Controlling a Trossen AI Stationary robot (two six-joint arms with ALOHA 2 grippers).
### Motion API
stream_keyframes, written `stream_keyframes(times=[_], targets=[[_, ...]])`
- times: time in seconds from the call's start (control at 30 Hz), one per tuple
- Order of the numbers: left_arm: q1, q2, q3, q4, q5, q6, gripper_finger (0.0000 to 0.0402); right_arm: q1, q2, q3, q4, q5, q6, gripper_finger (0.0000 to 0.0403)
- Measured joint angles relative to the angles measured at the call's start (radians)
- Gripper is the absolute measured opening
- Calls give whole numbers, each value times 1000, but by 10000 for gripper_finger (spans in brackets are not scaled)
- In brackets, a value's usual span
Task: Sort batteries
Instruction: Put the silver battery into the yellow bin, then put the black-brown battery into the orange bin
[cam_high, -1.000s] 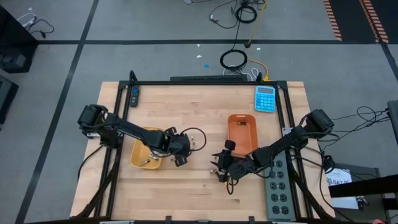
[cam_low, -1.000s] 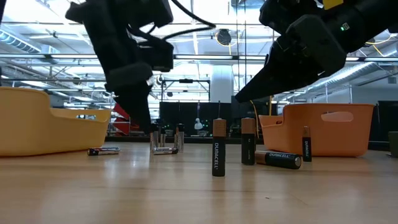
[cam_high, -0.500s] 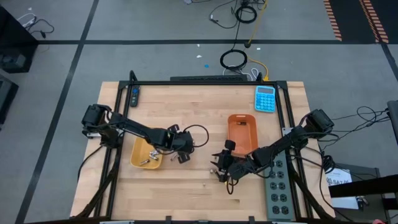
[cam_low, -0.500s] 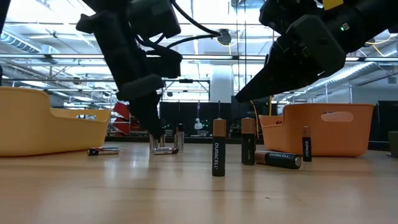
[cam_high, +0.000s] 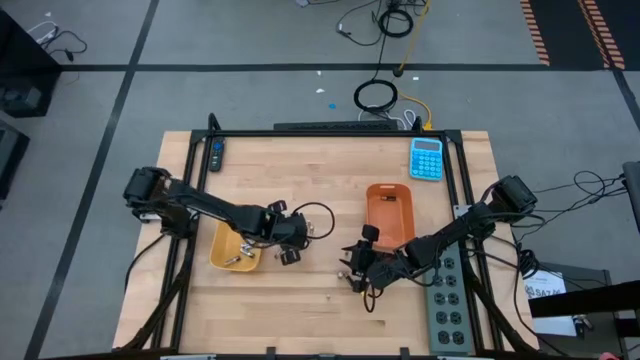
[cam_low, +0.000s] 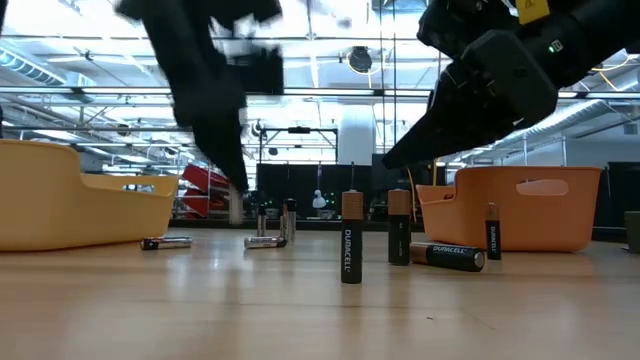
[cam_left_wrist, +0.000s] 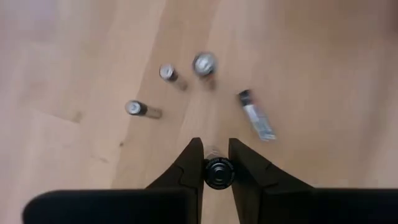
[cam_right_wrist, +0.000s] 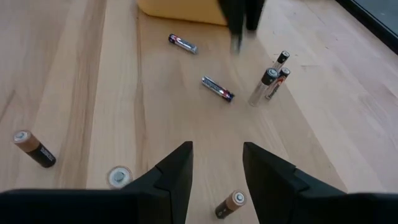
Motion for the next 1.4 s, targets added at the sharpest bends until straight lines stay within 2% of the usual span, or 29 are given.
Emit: stream_keyframes(times=[0.1, 0.2, 0.3, 0.4, 0.5, 0.63, 0.73, 0.83, 0.93, 1.03, 1.1, 1.23, 1.4], targets=[[-27, -86, 77, -156, 7, -40, 53, 0, 0, 0, -1, 6, 1, 132], [-36, -156, 118, -392, 92, -151, 53, 0, 0, 0, 2, 6, 1, 132], [-61, -205, 86, -568, 90, -257, 53, 0, 0, 0, 16, 5, 0, 132], [-104, -235, 11, -603, 45, -334, 56, 0, 0, 0, 20, -3, 1, 132], [-142, -245, -39, -612, 44, -371, 112, 1, 0, 0, 23, -3, 6, 132], [-170, -246, -19, -625, 28, -394, 199, 0, 0, 0, 29, -4, 7, 132], [-176, -247, 37, -547, -1, -379, 221, 0, 0, 0, 26, -4, 7, 132], [-195, -247, 59, -361, -59, -314, 224, 9, 0, 0, 18, 5, -3, 132], [-240, -239, 34, -147, -235, -169, 225, 22, -18, 1, 17, 19, -12, 132], [-302, -217, -45, 64, -424, 29, 226, 34, -49, 30, 16, 0, 12, 132], [-330, -210, -110, 204, -491, 118, 227, 49, -61, 68, -3, -2, 12, 134], [-345, -211, -224, 402, -462, 185, 227, 79, -55, 193, -155, -41, 14, 148], [-351, -216, -275, 496, -427, 248, 227, 74, 7, 407, -611, -126, 206, 183]])
